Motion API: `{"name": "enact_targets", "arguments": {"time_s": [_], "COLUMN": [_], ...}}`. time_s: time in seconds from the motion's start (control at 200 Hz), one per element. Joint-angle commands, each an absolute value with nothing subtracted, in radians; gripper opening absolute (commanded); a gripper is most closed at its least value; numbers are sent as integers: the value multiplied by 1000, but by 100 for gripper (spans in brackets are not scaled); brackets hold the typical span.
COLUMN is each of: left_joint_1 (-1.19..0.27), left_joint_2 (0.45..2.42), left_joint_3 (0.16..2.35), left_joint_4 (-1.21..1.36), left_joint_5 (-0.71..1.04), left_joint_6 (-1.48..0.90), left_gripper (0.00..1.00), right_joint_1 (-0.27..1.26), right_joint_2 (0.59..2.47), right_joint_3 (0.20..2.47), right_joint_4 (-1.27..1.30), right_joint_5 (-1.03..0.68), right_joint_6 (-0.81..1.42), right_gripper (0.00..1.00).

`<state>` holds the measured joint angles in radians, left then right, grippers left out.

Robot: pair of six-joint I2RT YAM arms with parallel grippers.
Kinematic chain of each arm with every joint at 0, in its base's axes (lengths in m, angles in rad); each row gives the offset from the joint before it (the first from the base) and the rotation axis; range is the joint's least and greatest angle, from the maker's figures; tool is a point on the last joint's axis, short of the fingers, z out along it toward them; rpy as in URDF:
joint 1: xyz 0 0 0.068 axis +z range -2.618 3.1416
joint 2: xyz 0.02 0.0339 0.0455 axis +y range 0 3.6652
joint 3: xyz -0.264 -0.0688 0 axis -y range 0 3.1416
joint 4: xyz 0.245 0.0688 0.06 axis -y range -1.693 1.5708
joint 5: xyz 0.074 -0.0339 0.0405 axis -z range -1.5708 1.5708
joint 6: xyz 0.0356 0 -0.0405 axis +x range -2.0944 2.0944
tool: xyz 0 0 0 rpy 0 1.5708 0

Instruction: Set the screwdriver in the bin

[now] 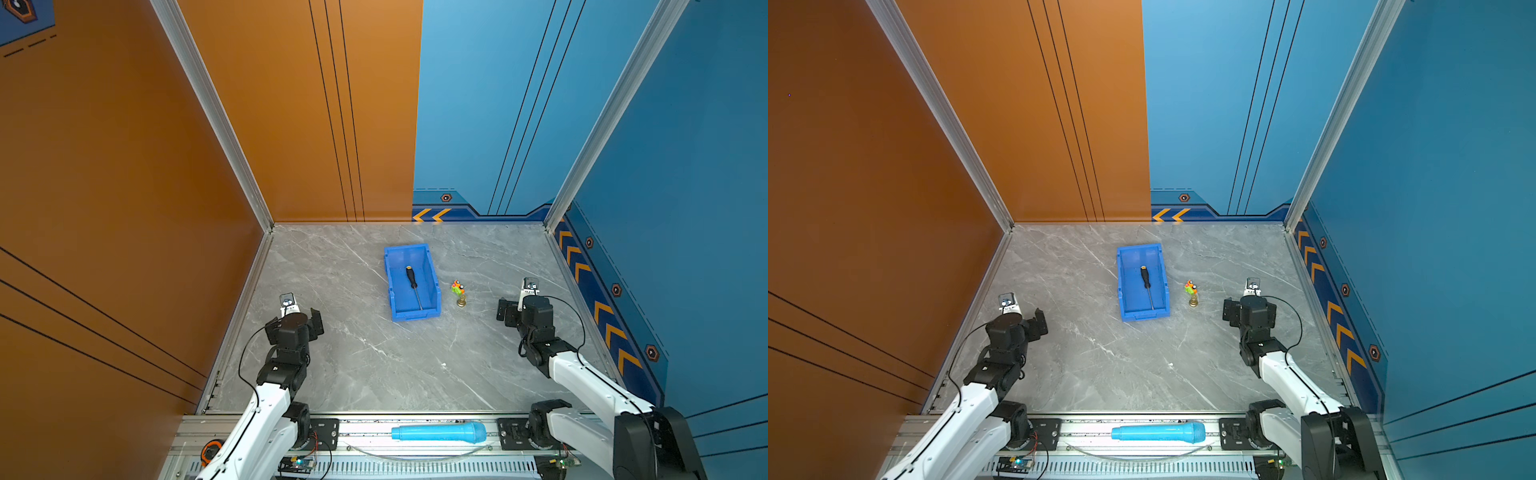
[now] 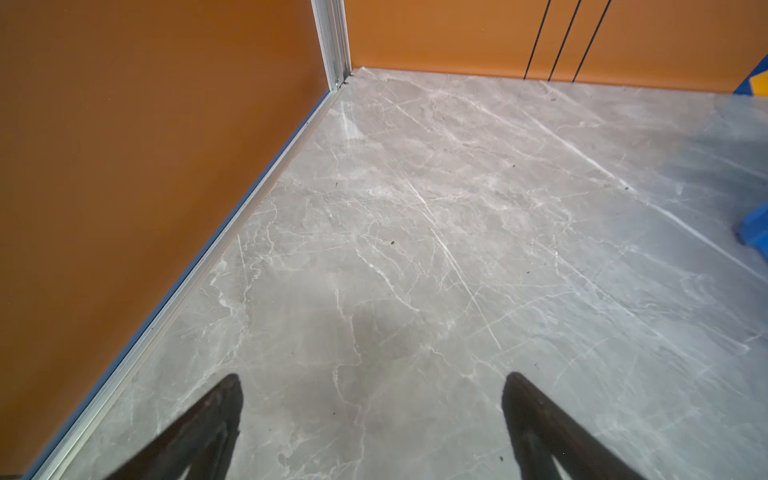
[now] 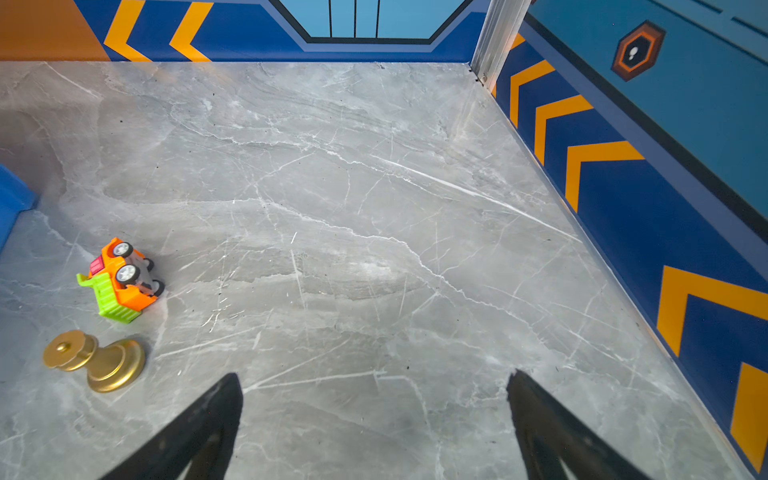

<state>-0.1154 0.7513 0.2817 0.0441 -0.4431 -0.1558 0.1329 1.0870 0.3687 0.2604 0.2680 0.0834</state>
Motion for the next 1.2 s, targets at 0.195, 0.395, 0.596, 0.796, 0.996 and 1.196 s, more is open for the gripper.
{"name": "enact_targets", "arguments": {"time_s": [0.195,0.395,0.596,0.796,0.996,1.196], "left_joint_1": [-61,-49,-42,-32,-23,-15], "left_joint_2": [915,986,1087,1182,1278,1362], "left_joint_3": [278,254,282,306,339,378], "left_joint_4": [277,373,458,559,652,706], "left_joint_5": [-360,-349,-320,-302,-283,-273], "left_joint_6": [-99,-83,-59,-57,-48,-46], "left_gripper": [98,98,98,98,98,98], "right_joint_1": [104,100,97,88,81,65], "right_joint_2": [1192,1243,1320,1387,1467,1504], "right_joint_3": [382,381,405,429,429,449], "right_joint_4": [416,471,563,637,740,737], "right_joint_5": [220,210,213,208,188,186], "right_joint_6": [31,23,6,5,18,38], "right_gripper": [100,100,100,100,100,100]}}
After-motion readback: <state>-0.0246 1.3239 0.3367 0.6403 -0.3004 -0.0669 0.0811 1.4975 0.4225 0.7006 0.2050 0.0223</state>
